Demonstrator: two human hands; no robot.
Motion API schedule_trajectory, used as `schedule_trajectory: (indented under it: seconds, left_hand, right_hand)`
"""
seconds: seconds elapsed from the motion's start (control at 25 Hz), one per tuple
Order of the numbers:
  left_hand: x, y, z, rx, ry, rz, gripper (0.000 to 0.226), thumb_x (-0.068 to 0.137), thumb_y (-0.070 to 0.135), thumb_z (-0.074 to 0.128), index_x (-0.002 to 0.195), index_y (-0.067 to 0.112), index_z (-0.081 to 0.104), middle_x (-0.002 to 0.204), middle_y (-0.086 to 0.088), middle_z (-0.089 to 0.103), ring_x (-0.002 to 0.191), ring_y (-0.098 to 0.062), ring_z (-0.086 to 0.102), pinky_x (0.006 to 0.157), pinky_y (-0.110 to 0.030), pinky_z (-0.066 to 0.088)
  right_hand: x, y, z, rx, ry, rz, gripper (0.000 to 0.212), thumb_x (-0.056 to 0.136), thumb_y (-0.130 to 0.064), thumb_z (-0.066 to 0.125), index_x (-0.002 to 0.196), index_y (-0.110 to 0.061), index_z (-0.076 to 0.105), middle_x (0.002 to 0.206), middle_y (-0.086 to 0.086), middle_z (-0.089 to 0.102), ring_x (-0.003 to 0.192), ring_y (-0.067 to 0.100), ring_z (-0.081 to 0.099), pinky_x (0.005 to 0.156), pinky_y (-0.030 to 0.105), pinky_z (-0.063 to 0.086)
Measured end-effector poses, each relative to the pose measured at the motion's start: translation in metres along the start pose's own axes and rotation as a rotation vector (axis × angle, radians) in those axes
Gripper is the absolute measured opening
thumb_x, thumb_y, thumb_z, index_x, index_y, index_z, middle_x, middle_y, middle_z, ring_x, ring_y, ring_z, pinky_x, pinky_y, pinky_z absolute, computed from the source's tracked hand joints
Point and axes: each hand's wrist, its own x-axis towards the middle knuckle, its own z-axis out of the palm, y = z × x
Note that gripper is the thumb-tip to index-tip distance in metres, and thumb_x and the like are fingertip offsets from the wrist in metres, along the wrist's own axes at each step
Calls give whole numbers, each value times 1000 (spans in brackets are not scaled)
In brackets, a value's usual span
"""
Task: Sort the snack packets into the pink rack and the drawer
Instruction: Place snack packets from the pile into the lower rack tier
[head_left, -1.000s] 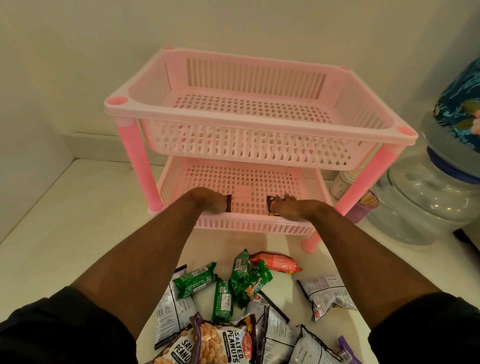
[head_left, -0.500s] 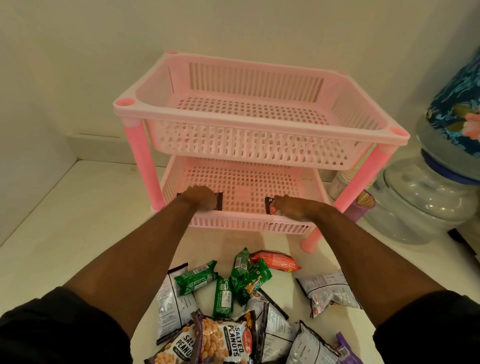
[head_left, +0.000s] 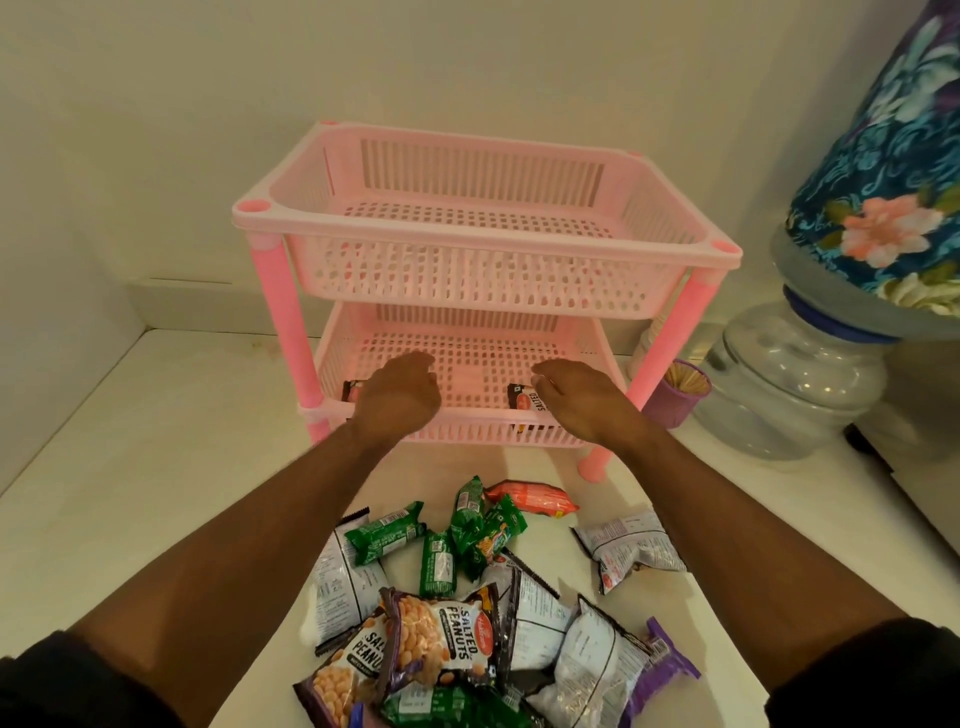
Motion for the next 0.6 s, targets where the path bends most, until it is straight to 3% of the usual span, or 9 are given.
schedule_trajectory:
  seconds: [0.12,0.28,0.44,0.6]
  left_hand:
    - [-33,9,9,-126,136,181,36,99,24,46,132,17,59,136,-3,58,117,-24,58,100,-35,46]
    - [-72,14,25,-256,138,243,29,97,21,51,123,17,63,128,-1,62,112,-19,59,97,-32,45]
    - [-113,14,48,-265,11,262,26,98,30,51,121,27,61,127,9,60,108,-8,55,94,-26,41]
    - [-143,26,65,-167,-183,355,32,95,39,52,124,31,60,125,10,60,109,-10,56,91,-27,43]
  right_hand:
    - [-27,0,-1,-16,176,-87,34,102,-30,47,126,-13,64,126,8,65,115,30,56,94,42,46]
    - [-65,5,6,-22,265,-112,26,96,-24,57,117,-13,70,113,7,69,102,28,60,85,41,49]
    - [-96,20,25,-42,137,-27,30,96,-26,57,123,-17,67,121,4,68,109,23,60,89,37,49]
    - [-117,37,43,-52,-6,154,43,94,-36,59,135,-23,57,131,1,61,114,21,58,91,36,49]
